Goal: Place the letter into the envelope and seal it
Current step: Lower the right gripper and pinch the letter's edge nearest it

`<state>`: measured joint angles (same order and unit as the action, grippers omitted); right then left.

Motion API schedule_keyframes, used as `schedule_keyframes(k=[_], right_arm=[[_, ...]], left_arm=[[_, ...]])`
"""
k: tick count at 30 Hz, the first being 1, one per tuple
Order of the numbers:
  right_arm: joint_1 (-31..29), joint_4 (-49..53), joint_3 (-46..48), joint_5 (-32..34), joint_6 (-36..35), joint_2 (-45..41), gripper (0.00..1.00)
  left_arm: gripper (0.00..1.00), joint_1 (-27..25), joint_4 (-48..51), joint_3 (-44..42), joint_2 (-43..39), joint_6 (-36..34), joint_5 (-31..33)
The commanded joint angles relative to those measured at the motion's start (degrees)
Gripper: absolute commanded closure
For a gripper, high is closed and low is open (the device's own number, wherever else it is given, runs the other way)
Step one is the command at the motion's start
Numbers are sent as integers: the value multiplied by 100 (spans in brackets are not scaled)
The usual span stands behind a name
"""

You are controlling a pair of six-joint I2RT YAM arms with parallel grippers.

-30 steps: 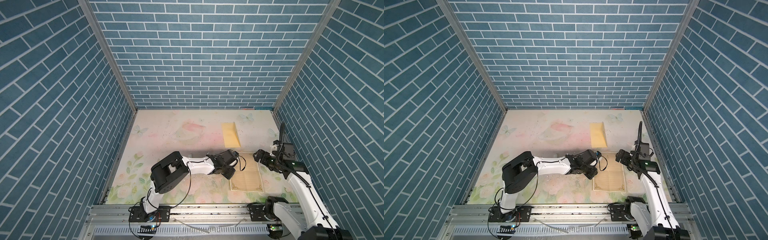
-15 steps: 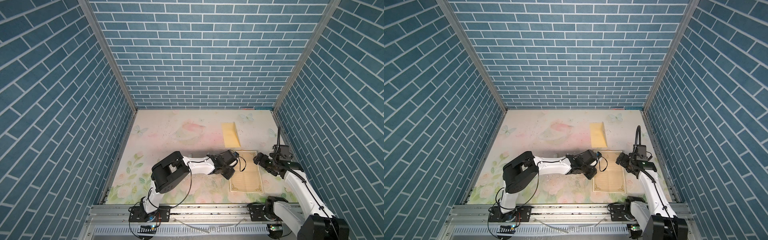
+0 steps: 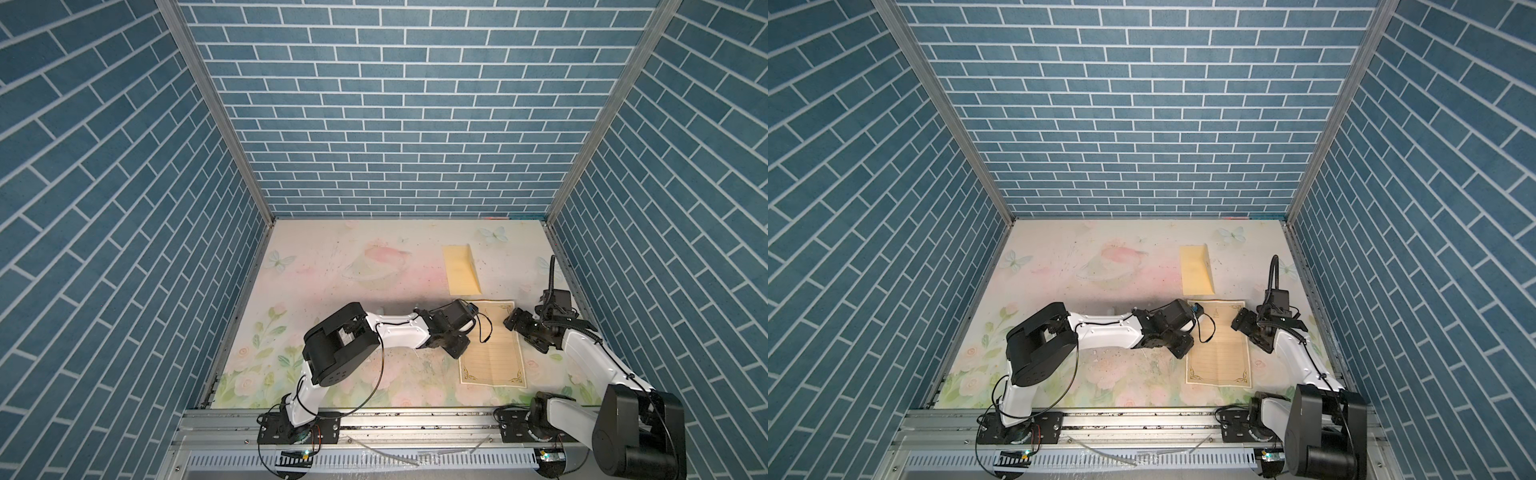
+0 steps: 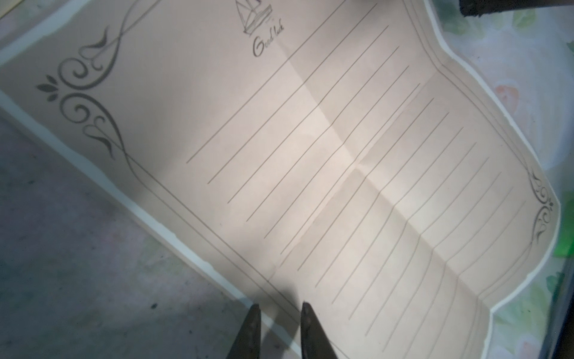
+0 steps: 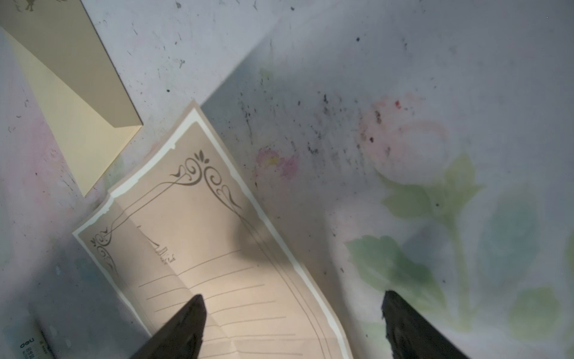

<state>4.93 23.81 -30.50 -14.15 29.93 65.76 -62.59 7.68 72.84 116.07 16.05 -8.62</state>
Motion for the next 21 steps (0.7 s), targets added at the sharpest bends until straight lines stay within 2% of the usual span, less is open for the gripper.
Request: schedule_keyframes(k=[1,14,21], right_arm=[[102,-312,121,-425,-119,158,11],[359,-769,277,-1292,-216,629,17],[421,-928,379,-1519,-225,616,34]], left_arm=[[76,35,65,-72,214,-32,89],[77,53,29,-55,232,-15,106],[77,61,45,-68,206,3,142]])
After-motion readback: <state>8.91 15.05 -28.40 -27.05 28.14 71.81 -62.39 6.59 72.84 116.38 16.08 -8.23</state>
